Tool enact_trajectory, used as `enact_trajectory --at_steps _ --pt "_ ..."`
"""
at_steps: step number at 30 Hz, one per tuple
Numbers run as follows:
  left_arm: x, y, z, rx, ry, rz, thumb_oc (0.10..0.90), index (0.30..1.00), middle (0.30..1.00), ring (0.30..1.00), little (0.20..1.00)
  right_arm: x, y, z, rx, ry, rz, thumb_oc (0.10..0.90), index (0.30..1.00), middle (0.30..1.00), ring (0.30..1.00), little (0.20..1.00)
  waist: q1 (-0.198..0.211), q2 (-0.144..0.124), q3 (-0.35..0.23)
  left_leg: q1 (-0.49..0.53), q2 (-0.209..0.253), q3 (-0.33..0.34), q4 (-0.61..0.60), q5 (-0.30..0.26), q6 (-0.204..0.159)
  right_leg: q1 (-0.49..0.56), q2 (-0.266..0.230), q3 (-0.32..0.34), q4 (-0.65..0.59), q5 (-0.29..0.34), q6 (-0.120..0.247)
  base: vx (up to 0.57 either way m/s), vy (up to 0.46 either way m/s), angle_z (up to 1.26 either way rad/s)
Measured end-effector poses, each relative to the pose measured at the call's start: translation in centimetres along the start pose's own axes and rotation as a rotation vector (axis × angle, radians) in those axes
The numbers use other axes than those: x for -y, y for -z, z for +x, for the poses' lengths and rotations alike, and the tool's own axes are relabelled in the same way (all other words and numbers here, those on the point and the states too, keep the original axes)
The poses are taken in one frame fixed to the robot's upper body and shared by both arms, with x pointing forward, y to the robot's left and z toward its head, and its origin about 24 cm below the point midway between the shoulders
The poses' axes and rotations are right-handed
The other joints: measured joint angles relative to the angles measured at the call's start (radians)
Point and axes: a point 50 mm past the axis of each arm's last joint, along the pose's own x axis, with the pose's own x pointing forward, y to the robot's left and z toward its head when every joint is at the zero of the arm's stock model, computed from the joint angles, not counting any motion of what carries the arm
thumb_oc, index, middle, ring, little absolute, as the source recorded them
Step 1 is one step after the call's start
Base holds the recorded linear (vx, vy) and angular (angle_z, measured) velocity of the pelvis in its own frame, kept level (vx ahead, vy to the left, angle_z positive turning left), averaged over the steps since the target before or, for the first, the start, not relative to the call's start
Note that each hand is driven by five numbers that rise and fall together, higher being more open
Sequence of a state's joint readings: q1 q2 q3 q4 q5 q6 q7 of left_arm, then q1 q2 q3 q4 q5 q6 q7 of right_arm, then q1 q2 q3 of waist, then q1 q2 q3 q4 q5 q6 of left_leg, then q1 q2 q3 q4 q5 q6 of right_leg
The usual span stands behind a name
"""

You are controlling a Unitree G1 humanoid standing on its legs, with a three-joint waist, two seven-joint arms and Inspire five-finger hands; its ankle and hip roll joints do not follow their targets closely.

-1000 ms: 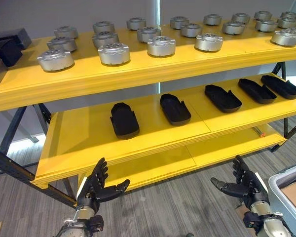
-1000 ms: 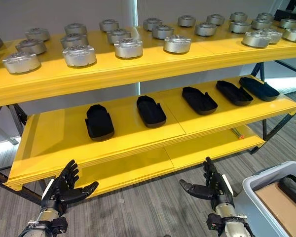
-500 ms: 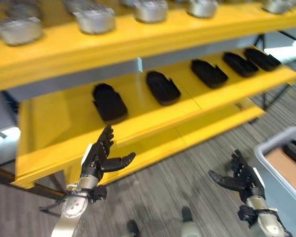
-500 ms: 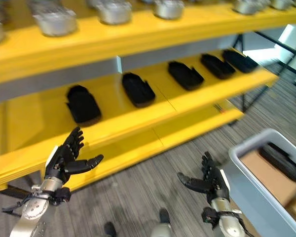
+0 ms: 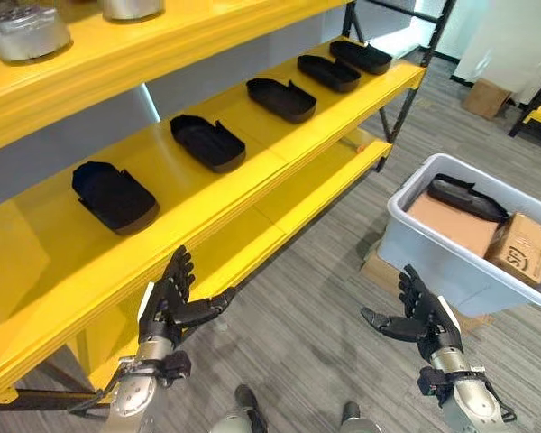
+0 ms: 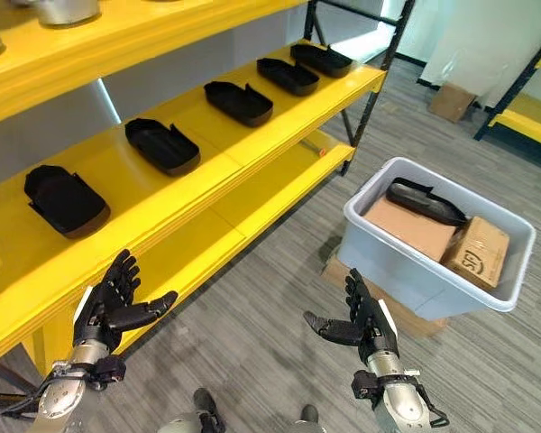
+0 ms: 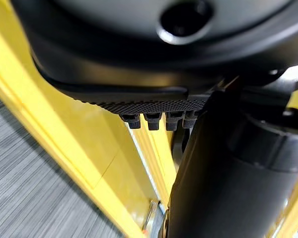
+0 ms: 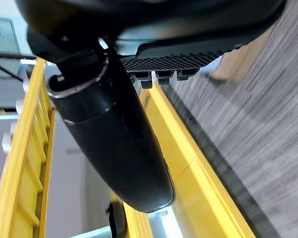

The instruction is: Move parts from the plastic box to the shelf.

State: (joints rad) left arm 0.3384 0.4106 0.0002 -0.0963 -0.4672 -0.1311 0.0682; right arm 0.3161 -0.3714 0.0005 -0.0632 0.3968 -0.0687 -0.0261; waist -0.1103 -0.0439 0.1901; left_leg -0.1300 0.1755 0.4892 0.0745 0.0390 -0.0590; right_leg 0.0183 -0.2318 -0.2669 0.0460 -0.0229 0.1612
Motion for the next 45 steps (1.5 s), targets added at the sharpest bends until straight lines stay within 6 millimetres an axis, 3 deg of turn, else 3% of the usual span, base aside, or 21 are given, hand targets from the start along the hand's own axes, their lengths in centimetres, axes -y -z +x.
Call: enact_trajectory --at_steps 1,3,5,13,17,19,20,22,23,24,27,29,30,31,34,35,36,37,41,43,45 --pt "0.2 0.2 -0.2 -0.008 0.018 -0.006 0.9 1.0 1.0 1.0 1.0 0.7 -0.1 -0.1 0.002 0.023 -0.008 0.9 1.0 1.0 1.0 1.0 -0.013 0.008 -0.007 0.008 0.012 -0.003 -0.015 0.019 -0.011 -0.007 0.017 0.014 0.005 0.005 -0.011 0.08 -0.175 -0.32" --pt "0.4 0.7 -0.8 -0.033 0.044 -0.008 0.9 1.0 1.0 1.0 1.0 1.4 0.1 -0.6 -0.012 0.044 -0.02 0.9 1.0 1.0 1.0 1.0 -0.036 0.028 -0.043 0.017 0.032 0.003 -0.032 0.073 0.022 -0.009 0.045 0.031 0.004 0.003 -0.017 0.05 -0.135 -0.34" --pt "0.9 0.6 -0.9 -0.027 0.068 -0.013 0.9 1.0 1.0 1.0 1.0 1.8 0.2 -0.9 -0.022 0.054 -0.03 0.9 1.0 1.0 1.0 1.0 -0.054 0.032 -0.049 0.043 0.033 0.015 -0.05 0.094 0.023 -0.002 0.05 0.041 0.004 0.003 -0.019 0.04 -0.1 -0.21" --pt "2.8 0.7 -0.8 -0.033 0.173 -0.028 0.9 1.0 1.0 1.0 1.0 2.2 0.4 -1.4 -0.042 0.044 -0.055 0.9 1.0 1.0 1.0 1.0 -0.093 0.076 -0.09 0.076 0.043 0.061 -0.097 0.115 0.009 -0.019 0.077 0.087 -0.005 0.006 -0.028 0.01 -0.121 -0.17" --pt "3.7 0.6 -0.5 -0.025 0.206 -0.035 0.9 1.0 1.0 1.0 1.0 2.4 0.2 -1.3 -0.038 0.036 -0.069 0.9 1.0 1.0 1.0 1.0 -0.107 0.078 -0.093 0.09 0.084 0.078 -0.103 0.133 -0.015 -0.051 0.116 0.11 0.056 -0.032 -0.053 0.05 -0.285 -0.2" --pt "3.4 0.4 -0.3 -0.014 0.196 -0.03 0.9 1.0 1.0 1.0 1.0 1.9 0.4 -1.2 -0.039 0.019 -0.064 0.9 1.0 1.0 1.0 1.0 -0.097 0.06 -0.094 0.095 0.124 0.07 -0.072 0.147 -0.042 -0.091 0.153 0.128 0.143 -0.088 -0.098 -0.01 -0.177 -0.33" --pt "3.1 0.2 -0.2 -0.01 0.187 -0.02 0.9 1.0 1.0 1.0 1.0 1.4 0.6 -1.2 -0.04 0.011 -0.05 0.9 1.0 1.0 1.0 1.0 -0.082 0.035 -0.093 0.092 0.146 0.015 -0.036 0.163 -0.063 -0.112 0.163 0.149 0.188 -0.112 -0.119 -0.09 -0.158 -0.6" --pt "3.1 0.2 0.0 -0.005 0.173 -0.023 0.9 1.0 1.0 1.0 1.0 1.1 0.6 -1.2 -0.034 -0.002 -0.052 0.9 1.0 1.0 1.0 1.0 -0.025 -0.001 -0.094 0.06 0.153 -0.206 0.028 0.198 -0.031 -0.142 0.183 0.198 0.227 -0.113 -0.157 0.02 -0.152 -0.8" --pt "3.5 0.2 0.2 0.005 0.167 -0.046 0.9 1.0 1.0 1.0 1.0 1.3 0.0 -0.7 -0.009 -0.003 -0.07 0.9 1.0 1.0 1.0 1.0 0.02 -0.035 -0.081 -0.032 0.09 -0.465 0.131 0.089 -0.03 -0.166 0.175 0.255 0.225 -0.099 -0.184 0.13 -0.093 -0.71" --pt "3.8 0.4 0.2 0.0 0.17 -0.058 0.9 1.0 1.0 1.0 1.0 1.6 -0.3 -0.5 0.003 0.009 -0.072 0.9 1.0 1.0 1.0 1.0 0.028 -0.043 -0.073 -0.046 0.051 -0.474 0.126 0.043 -0.031 -0.165 0.165 0.258 0.205 -0.085 -0.176 0.13 -0.013 -0.55" --pt "3.8 0.7 0.0 -0.015 0.165 -0.064 0.9 1.0 1.0 1.0 1.0 2.0 -0.5 -0.3 0.016 0.029 -0.073 0.9 1.0 1.0 1.0 1.0 0.027 -0.022 -0.056 -0.072 0.026 -0.409 0.109 0.04 -0.013 -0.131 0.192 0.23 0.17 -0.077 -0.192 0.13 0.061 -0.06" --pt "3.9 0.5 0.5 -0.003 0.161 -0.062 0.9 1.0 1.0 1.0 1.0 2.3 -0.3 -0.3 0.008 0.047 -0.074 0.9 1.0 1.0 1.0 1.0 0.048 -0.009 -0.03 -0.107 -0.011 -0.452 0.082 0.035 -0.022 -0.136 0.199 0.24 0.189 -0.099 -0.206 0.21 0.095 -0.06" --pt "3.8 0.5 0.8 -0.002 0.147 -0.063 0.9 1.0 1.0 1.0 1.0 2.3 -0.3 -0.1 0.012 0.051 -0.072 0.9 1.0 1.0 1.0 1.0 0.062 -0.003 -0.008 -0.124 -0.037 -0.543 0.017 0.034 -0.027 -0.137 0.197 0.263 0.185 -0.1 -0.205 0.22 0.1 -0.18" --pt "3.8 0.7 0.9 -0.009 0.133 -0.063 0.9 1.0 1.0 1.0 1.0 2.1 -0.4 0.2 0.017 0.048 -0.07 0.9 1.0 1.0 1.0 1.0 0.069 0.004 0.004 -0.13 -0.037 -0.571 -0.03 0.033 -0.029 -0.133 0.197 0.274 0.176 -0.1 -0.204 0.25 0.141 -0.27" --pt "3.5 1.7 0.7 -0.046 0.083 -0.083 0.9 1.0 1.0 1.0 1.0 1.9 -0.5 0.6 0.022 0.045 -0.068 0.9 1.0 1.0 1.0 1.0 0.073 0.039 0.02 -0.101 -0.033 -0.592 -0.064 0.027 -0.025 -0.11 0.197 0.33 0.169 -0.12 -0.163 0.28 0.193 -0.51" --pt "3.6 2.0 0.3 -0.055 0.061 -0.104 0.9 1.0 1.0 1.0 1.0 2.0 -0.7 0.7 0.029 0.039 -0.074 0.9 1.0 1.0 1.0 1.0 0.092 0.069 0.012 -0.064 -0.029 -0.597 -0.064 -0.019 0.0 -0.109 0.203 0.361 0.173 -0.123 -0.147 0.26 0.185 -0.96" --pt "3.5 2.1 0.3 -0.057 0.053 -0.108 0.9 1.0 1.0 1.0 1.0 1.8 -0.7 0.8 0.032 0.038 -0.065 0.9 1.0 1.0 1.0 1.0 0.087 0.066 0.018 -0.066 -0.039 -0.581 -0.047 0.024 -0.029 -0.088 0.189 0.38 0.159 -0.129 -0.124 0.24 0.18 -0.74" --pt "3.5 1.9 0.5 -0.049 0.053 -0.109 0.9 1.0 1.0 1.0 1.0 1.7 -0.4 0.6 0.023 0.042 -0.054 0.9 1.0 1.0 1.0 1.0 0.083 0.056 0.022 -0.079 -0.056 -0.556 -0.006 0.024 -0.027 -0.07 0.164 0.392 0.137 -0.132 -0.101 0.25 0.166 -0.37" --pt "2.9 0.3 1.6 0.011 0.073 -0.067 0.9 1.0 1.0 1.0 1.0 0.7 0.9 -0.1 -0.018 0.028 -0.004 0.9 1.0 1.0 1.0 1.0 0.08 -0.011 0.011 -0.082 -0.15 -0.476 0.063 0.008 0.038 -0.038 0.039 0.393 0.106 -0.146 -0.069 0.22 0.166 -0.12" --pt "2.3 -0.4 1.9 0.035 0.062 -0.071 0.9 1.0 1.0 1.0 1.0 -0.1 0.6 0.3 -0.004 -0.002 0.005 0.9 1.0 1.0 1.0 1.0 0.087 -0.016 0.009 -0.086 -0.169 -0.457 0.084 -0.012 0.056 -0.027 0.027 0.389 0.084 -0.128 -0.054 0.15 0.146 -0.14" --pt "2.0 -0.7 2.0 0.05 0.053 -0.066 0.9 1.0 1.0 1.0 1.0 -0.6 0.1 0.6 0.017 -0.024 0.008 0.9 1.0 1.0 1.0 1.0 0.09 -0.018 0.007 -0.095 -0.181 -0.446 0.111 -0.029 0.06 -0.012 0.005 0.384 0.048 -0.099 -0.004 0.13 0.139 -0.08"
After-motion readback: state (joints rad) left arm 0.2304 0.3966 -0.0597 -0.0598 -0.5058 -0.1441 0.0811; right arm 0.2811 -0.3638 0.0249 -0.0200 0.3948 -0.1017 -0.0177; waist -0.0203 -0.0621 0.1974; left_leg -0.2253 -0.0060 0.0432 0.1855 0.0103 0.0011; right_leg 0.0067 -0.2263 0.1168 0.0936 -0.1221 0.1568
